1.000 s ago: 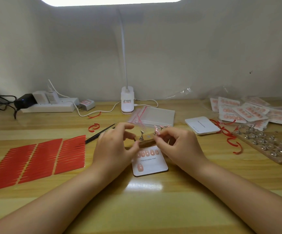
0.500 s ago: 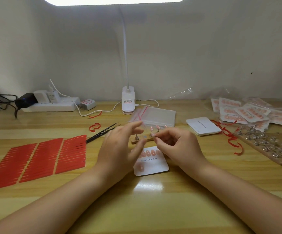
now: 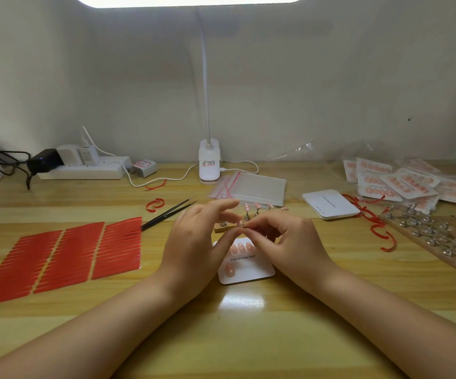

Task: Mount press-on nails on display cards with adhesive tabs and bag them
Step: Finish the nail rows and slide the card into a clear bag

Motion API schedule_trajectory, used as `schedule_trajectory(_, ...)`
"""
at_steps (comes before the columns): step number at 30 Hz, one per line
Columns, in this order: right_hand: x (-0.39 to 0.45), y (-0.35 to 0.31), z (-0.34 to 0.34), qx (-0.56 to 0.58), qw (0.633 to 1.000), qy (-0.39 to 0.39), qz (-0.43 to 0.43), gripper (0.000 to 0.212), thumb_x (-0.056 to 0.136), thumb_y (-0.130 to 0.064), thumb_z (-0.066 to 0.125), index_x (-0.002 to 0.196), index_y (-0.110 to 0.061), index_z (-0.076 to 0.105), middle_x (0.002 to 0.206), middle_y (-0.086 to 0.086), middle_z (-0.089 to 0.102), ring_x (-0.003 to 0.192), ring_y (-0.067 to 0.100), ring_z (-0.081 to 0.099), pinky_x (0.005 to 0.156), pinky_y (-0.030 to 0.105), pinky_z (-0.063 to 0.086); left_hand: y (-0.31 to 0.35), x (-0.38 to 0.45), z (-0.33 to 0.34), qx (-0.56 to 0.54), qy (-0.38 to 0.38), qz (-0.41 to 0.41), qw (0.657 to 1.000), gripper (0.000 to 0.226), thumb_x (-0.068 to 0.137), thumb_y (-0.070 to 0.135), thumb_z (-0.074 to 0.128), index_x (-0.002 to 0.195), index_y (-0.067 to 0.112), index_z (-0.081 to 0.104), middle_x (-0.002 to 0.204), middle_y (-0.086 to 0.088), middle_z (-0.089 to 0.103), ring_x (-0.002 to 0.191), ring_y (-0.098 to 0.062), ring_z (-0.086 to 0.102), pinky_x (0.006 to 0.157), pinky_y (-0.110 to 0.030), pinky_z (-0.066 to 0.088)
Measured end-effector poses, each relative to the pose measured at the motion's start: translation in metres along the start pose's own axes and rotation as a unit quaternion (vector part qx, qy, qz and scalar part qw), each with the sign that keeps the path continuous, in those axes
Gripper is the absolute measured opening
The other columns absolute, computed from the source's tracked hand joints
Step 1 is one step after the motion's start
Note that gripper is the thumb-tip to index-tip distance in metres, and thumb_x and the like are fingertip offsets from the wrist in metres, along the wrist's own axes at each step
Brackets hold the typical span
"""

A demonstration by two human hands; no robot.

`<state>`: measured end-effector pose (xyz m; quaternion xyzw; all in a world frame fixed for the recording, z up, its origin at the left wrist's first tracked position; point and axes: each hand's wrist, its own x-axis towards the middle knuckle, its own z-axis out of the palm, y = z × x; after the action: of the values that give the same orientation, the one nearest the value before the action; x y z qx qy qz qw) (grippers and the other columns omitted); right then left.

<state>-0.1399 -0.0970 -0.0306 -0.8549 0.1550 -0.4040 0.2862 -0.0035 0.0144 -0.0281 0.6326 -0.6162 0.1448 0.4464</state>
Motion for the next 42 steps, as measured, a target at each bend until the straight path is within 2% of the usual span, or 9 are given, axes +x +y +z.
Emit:
schedule_trajectory(6,0.0004,-0.0001,-0.0006,-0.004,1.0,-0.007,-0.024,0.01,0.081,-0.002,0.075,0.088,-0.009,0.076,0.078,-0.006,0.069,0.074,0.002,0.061,0.066,0.011,0.045,-0.0003,0.0004,0.0008,0.014,0.007,0.012,1.0,0.037,0.083,0.018,0.075,0.117,0.009,0.063,0.096,0.007,0.072,0.087,-0.018,0.067,0.08,-0.047,0.05)
schedule_trajectory(12,0.0001,-0.0007,-0.0003,-0.008,1.0,-0.003,-0.029,0.01,0.081,-0.002,0.075,0.088,-0.009,0.075,0.077,-0.003,0.07,0.073,0.006,0.058,0.065,0.017,0.046,-0.0005,0.0008,0.0003,0.0,0.007,-0.002,1.0,0.039,0.083,0.018,0.075,0.119,0.01,0.061,0.097,0.008,0.073,0.087,-0.016,0.067,0.081,-0.043,0.049)
schedule_trajectory(18,0.0003,-0.0008,-0.0006,-0.012,0.999,-0.009,-0.032,0.01,0.082,-0.001,0.073,0.09,-0.007,0.074,0.08,-0.005,0.069,0.074,-0.008,0.056,0.068,0.009,0.042,0.0011,0.0012,-0.0009,0.002,0.006,-0.004,1.0,0.04,0.083,0.015,0.076,0.119,0.009,0.061,0.097,0.007,0.073,0.086,-0.017,0.067,0.079,-0.043,0.05)
schedule_trajectory(23,0.0006,0.0002,-0.0004,-0.021,0.999,-0.012,-0.037,0.012,0.083,0.0,0.071,0.092,-0.008,0.074,0.081,-0.009,0.066,0.076,-0.01,0.055,0.071,0.008,0.041,0.0029,0.0017,-0.002,-0.001,0.006,-0.004,1.0,0.039,0.083,0.013,0.075,0.119,0.007,0.062,0.097,0.006,0.073,0.088,-0.016,0.067,0.078,-0.041,0.05)
schedule_trajectory(42,0.0012,0.0017,0.0007,-0.028,0.999,-0.012,-0.043,0.011,0.084,-0.002,0.071,0.093,-0.008,0.073,0.082,-0.007,0.066,0.076,-0.009,0.054,0.072,0.008,0.039,0.0034,0.0019,-0.0018,-0.082,0.012,-0.067,0.994,0.038,0.086,0.013,0.071,0.121,0.015,0.057,0.095,0.009,0.073,0.092,-0.012,0.068,0.083,-0.047,0.052)
